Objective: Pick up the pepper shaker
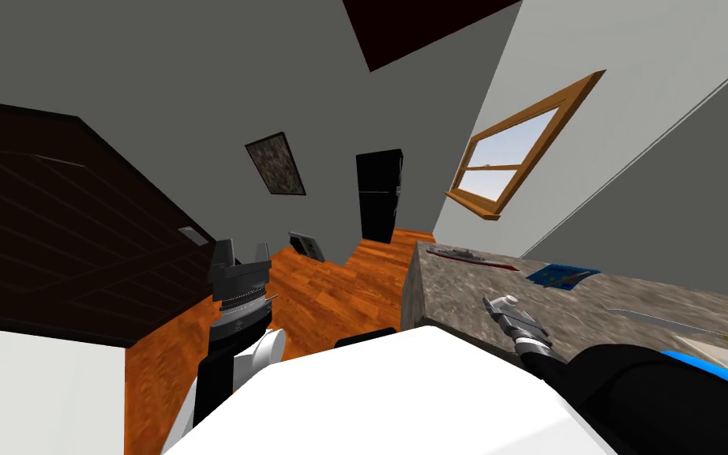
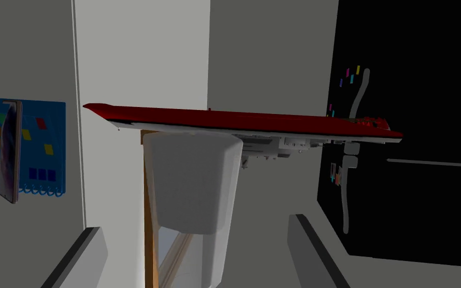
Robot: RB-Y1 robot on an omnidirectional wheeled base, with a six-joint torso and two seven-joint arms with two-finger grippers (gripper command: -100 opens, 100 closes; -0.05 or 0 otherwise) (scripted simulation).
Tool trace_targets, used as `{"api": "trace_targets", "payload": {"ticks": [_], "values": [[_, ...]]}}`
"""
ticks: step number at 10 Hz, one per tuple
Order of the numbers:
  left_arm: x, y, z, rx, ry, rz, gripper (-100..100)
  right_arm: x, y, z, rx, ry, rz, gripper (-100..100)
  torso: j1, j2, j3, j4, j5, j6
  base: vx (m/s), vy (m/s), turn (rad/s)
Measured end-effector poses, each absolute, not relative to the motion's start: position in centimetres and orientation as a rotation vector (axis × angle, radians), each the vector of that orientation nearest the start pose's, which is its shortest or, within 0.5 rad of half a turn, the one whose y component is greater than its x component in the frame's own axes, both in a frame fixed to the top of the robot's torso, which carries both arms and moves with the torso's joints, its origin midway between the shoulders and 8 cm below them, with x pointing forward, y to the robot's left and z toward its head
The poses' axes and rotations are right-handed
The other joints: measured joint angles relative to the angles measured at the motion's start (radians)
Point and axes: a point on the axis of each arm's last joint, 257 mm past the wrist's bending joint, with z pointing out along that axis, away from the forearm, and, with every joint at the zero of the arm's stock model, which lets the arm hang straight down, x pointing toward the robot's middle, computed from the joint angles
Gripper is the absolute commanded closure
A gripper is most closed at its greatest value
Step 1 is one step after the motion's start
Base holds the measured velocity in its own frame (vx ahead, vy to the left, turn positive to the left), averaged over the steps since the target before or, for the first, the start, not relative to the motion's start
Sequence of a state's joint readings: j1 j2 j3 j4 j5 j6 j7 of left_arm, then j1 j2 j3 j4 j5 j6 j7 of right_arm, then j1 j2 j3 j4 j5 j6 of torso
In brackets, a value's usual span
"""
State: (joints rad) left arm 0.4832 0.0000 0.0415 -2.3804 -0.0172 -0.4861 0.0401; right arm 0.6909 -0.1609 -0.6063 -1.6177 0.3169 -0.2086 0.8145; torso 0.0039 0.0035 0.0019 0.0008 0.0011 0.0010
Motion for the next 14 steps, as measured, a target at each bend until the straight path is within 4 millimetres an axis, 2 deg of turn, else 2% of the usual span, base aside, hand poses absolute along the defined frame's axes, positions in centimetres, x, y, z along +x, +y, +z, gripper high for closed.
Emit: {"api": "trace_targets", "payload": {"ticks": [5, 9, 12, 14], "values": [[32.3, 28.3, 7.1, -0.572, 0.540, -1.315, 0, 21.2, -63.0, -33.3, 0.552, 1.737, -0.526, -100, -0.001, -0.002, -0.001, 0.000, 0.000, 0.000, -0.038, 0.040, -0.072], [32.3, 28.3, 7.1, -0.572, 0.540, -1.315, 0, 25.6, -64.5, -33.6, 0.501, 1.752, -0.509, -100, 0.000, -0.001, -0.001, 0.000, 0.000, 0.000, -0.039, 0.045, -0.084], [32.3, 28.3, 7.1, -0.572, 0.540, -1.315, 0, 27.9, -64.4, -34.1, 0.508, 1.750, -0.484, -100, -0.002, -0.003, -0.001, 0.000, 0.000, 0.000, -0.028, 0.022, -0.041], [32.3, 28.3, 7.1, -0.572, 0.540, -1.315, 0, 30.3, -65.2, -33.7, 0.473, 1.752, -0.482, -100, 0.001, -0.001, 0.000, 0.000, 0.000, 0.000, -0.042, 0.041, -0.057]]}}
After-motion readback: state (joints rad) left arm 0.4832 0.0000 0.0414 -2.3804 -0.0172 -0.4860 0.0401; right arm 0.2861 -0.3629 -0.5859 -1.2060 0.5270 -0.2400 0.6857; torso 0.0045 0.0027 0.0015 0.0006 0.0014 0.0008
